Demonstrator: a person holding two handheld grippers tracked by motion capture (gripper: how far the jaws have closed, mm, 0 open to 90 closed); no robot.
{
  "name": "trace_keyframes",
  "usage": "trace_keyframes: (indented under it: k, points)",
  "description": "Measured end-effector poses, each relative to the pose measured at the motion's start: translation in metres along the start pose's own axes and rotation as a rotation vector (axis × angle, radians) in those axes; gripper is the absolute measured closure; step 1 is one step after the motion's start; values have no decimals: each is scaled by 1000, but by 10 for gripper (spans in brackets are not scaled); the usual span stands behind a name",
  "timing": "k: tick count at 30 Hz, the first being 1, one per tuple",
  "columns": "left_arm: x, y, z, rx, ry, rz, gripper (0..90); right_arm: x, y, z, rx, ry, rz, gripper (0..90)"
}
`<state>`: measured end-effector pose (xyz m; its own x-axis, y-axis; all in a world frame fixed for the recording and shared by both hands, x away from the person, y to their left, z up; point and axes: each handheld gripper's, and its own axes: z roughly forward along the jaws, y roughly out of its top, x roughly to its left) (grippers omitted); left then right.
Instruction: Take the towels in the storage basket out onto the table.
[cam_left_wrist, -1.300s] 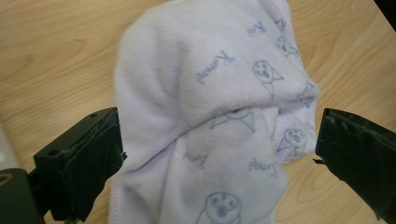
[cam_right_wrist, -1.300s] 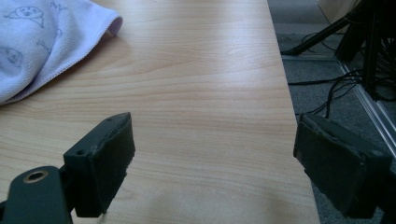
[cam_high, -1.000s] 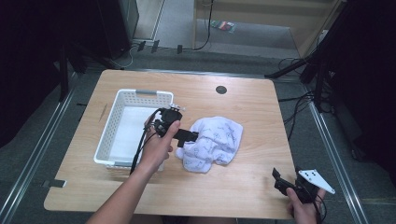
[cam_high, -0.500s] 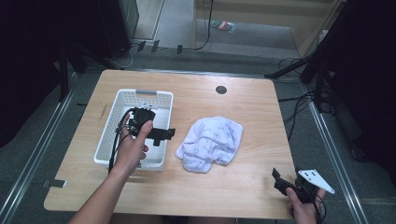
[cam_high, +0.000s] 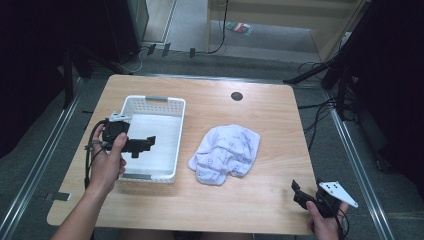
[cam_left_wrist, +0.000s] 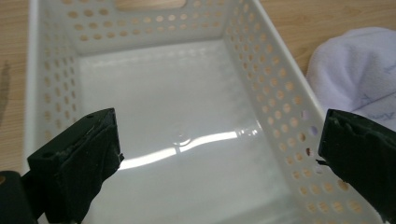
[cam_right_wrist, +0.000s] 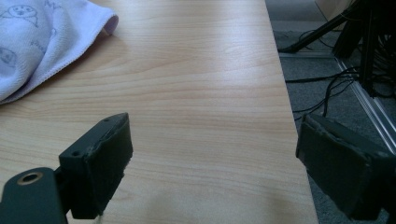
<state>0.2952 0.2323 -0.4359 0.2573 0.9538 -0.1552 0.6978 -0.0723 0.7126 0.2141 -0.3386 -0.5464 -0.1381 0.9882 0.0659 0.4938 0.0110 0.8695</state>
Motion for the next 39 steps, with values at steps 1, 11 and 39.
trace_keyframes:
  k: [1,11,39]
  points:
    - [0,0,0,0,0,0,0,0,0,0,0,0,0,110]
    - [40,-24,-26,-102,28,-39,0,0,0,0,0,-7,0,115]
    - [105,-120,-55,-328,17,-126,0,0,0,0,0,-19,1,123]
